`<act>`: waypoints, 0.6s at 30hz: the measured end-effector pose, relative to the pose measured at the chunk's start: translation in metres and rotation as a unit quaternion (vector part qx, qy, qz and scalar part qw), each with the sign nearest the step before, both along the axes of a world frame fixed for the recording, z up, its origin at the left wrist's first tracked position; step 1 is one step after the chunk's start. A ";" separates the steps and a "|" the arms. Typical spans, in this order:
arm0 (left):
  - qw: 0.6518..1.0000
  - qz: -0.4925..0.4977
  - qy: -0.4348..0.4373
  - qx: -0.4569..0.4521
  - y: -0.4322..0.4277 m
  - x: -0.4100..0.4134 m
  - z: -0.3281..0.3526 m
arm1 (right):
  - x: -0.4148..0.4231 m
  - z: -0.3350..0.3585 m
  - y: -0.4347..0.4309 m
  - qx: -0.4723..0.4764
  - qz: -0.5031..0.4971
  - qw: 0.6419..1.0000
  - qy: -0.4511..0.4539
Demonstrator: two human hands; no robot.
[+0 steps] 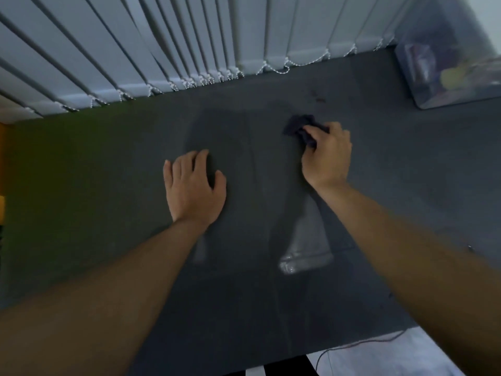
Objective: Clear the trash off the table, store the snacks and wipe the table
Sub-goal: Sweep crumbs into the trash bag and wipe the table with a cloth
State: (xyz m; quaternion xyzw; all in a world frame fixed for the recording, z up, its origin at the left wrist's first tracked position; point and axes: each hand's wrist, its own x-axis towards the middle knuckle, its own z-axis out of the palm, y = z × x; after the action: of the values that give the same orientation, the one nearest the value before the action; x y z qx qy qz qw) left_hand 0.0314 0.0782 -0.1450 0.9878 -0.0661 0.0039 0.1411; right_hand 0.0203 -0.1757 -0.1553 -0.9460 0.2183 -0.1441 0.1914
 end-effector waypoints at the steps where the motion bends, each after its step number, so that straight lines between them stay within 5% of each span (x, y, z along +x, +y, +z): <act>1: 1.000 -0.019 0.009 -0.003 -0.010 0.008 -0.001 | -0.001 0.000 0.007 0.004 -0.006 1.000 0.005; 7: 0.992 -0.044 0.087 0.080 -0.075 0.042 -0.017 | -0.009 -0.005 -0.015 0.000 0.265 0.964 -0.016; 11: 0.988 -0.029 0.084 0.130 -0.079 0.041 -0.021 | 0.019 -0.006 -0.060 -0.064 0.080 0.995 -0.008; 15: 0.986 -0.027 0.082 0.139 -0.081 0.043 -0.019 | 0.062 0.006 -0.082 -0.002 -0.183 0.981 0.056; 18: 0.985 -0.029 0.085 0.150 -0.081 0.043 -0.020 | 0.083 0.005 -0.067 0.010 -0.119 0.992 0.044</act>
State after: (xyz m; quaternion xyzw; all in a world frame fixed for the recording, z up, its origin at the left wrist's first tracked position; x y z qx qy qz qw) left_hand 0.0744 -0.0033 -0.1654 0.9921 -0.0820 -0.0944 -0.0031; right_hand 0.1034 -0.2431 -0.1504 -0.9169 0.3386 -0.1219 0.1727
